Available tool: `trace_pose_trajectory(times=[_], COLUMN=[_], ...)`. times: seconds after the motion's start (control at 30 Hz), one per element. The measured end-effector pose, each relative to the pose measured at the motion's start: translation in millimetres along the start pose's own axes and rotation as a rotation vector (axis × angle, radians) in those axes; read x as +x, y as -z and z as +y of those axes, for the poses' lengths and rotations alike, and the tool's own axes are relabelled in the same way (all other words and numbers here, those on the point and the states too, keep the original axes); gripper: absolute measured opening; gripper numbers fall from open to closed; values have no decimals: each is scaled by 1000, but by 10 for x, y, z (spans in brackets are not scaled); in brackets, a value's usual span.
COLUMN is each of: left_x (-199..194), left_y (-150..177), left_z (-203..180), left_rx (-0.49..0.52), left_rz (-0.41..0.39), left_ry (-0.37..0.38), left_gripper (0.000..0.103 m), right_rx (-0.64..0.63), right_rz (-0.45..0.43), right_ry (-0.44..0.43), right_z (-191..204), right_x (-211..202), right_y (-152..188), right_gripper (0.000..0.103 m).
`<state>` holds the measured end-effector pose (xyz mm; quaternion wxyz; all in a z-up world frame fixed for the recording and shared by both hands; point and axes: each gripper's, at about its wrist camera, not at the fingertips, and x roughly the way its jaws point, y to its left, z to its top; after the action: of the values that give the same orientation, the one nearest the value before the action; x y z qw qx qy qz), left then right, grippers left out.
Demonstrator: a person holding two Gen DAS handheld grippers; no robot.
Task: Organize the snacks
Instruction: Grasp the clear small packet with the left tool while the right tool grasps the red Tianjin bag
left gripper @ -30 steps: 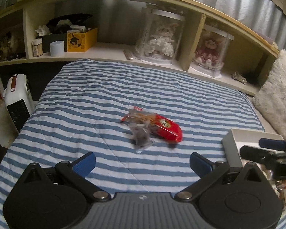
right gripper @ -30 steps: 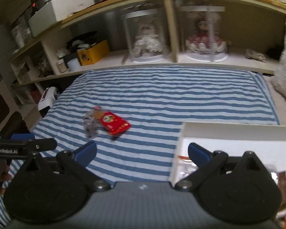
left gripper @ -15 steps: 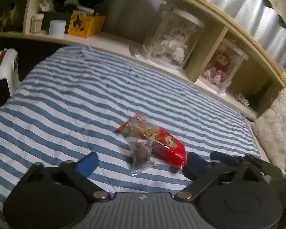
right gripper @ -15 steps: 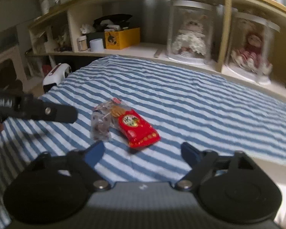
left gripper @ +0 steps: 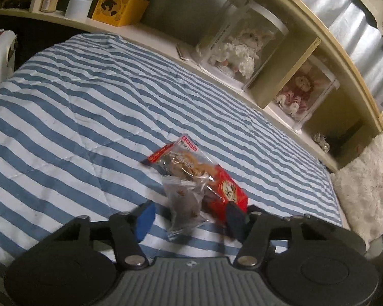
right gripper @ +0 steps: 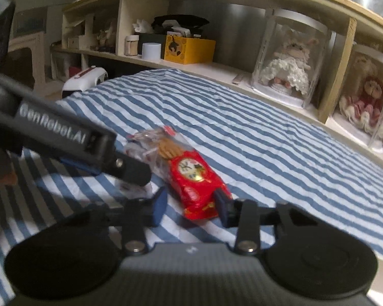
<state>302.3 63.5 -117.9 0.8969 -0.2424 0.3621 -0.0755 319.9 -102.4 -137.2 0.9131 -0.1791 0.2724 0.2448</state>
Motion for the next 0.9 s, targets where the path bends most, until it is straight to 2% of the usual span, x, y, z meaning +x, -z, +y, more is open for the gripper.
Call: trace_pose_trajectory(times=[0.2, 0.3, 0.43, 0.5, 0.57, 0.7, 0.77, 0.83, 0.9], left_x=[22, 20, 12, 4, -11, -88, -147, -215, -281], left_y=[26, 32, 45, 54, 54, 35, 17, 9, -1], left_z=[-4, 14, -21, -37, -47, -59, -81, -91, -91], left_rx=[2, -11, -6, 4, 12, 21, 48, 71, 80], left_rz=[-4, -9, -10, -1, 7, 25, 42, 52, 61], left_ry=[1, 18, 38, 44, 41, 28, -1, -27, -48], left_gripper=[51, 51, 42, 40, 29, 30, 30, 30, 29], right_rx=[-33, -12, 33, 57, 79, 139, 189, 236, 240], right_rz=[33, 66, 114, 142, 167, 205, 206, 179, 169], right_ry=[21, 15, 6, -17, -46, -156, -216, -249, -234], right_z=[69, 49, 26, 28, 33, 6, -45, -113, -152], right_x=[-131, -240, -403, -500, -583, -681, -683, -669, -630], right_y=[47, 64, 115, 151, 187, 195, 174, 158, 138], right_gripper=[28, 28, 28, 28, 28, 27, 35, 54, 56])
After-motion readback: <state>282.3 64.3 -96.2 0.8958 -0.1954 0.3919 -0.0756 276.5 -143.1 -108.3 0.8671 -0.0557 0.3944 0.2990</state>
